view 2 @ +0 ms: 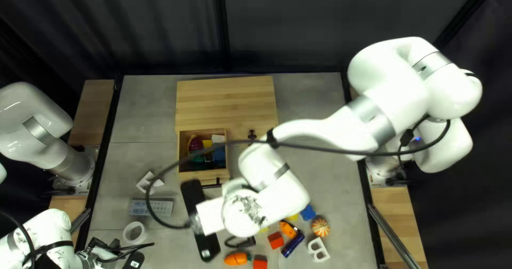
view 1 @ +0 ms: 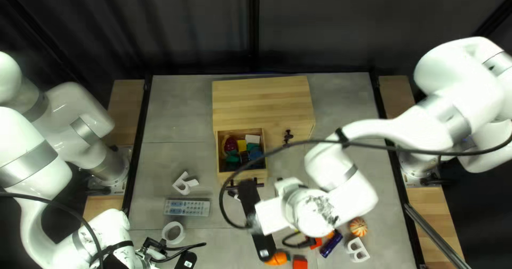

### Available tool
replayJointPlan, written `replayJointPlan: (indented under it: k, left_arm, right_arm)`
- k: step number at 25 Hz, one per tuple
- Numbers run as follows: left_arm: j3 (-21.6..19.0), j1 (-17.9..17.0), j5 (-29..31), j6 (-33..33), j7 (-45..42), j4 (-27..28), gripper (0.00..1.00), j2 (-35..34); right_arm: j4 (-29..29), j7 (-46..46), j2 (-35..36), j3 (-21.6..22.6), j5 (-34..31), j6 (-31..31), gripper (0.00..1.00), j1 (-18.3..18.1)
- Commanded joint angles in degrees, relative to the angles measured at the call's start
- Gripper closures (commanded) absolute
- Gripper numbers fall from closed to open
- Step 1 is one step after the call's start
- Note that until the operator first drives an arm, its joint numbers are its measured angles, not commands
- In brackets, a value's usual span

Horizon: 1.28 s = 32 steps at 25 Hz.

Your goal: Open drawers and place objects into drawer and close

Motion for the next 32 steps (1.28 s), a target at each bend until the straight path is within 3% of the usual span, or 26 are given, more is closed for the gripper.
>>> replayJointPlan:
  k: [1,10,11,12,13,17,22,26,32]
  left_arm:
    - [0.0,0.0,0.0,0.0,0.0,0.0,0.0,0.0]
    - [0.0,0.0,0.0,0.0,0.0,0.0,0.0,0.0]
    - [0.0,0.0,0.0,0.0,0.0,0.0,0.0,0.0]
    - [0.0,0.0,0.0,0.0,0.0,0.0,0.0,0.0]
    - [0.0,0.0,0.0,0.0,0.0,0.0,0.0,0.0]
    - [0.0,0.0,0.0,0.0,0.0,0.0,0.0,0.0]
    - [0.0,0.0,0.0,0.0,0.0,0.0,0.0,0.0]
    - [0.0,0.0,0.0,0.0,0.0,0.0,0.0,0.0]
    - [0.0,0.0,0.0,0.0,0.0,0.0,0.0,0.0]
  right_arm:
    - [-0.51,-1.17,-0.04,-2.08,-3.68,-4.7,0.99,-2.12]
    - [-3.1,-2.73,1.17,-4.77,-7.58,-15.92,0.96,-5.79]
    - [-3.34,-2.63,1.18,-4.93,-7.65,-16.68,0.45,-6.04]
    - [-3.39,-2.46,1.2,-5.01,-7.71,-17.01,0.31,-6.12]
    - [-3.37,-1.75,1.17,-5.12,-7.82,-17.3,0.0,-6.13]
    - [-3.86,2.56,-0.09,-4.86,-8.21,-15.33,0.0,-4.84]
    - [3.03,12.5,1.92,-2.22,-4.91,-0.27,0.0,0.64]
    - [9.86,29.33,7.27,-1.09,3.09,13.4,0.0,4.99]
    - [11.02,49.05,11.36,-1.38,12.45,19.16,0.0,7.01]
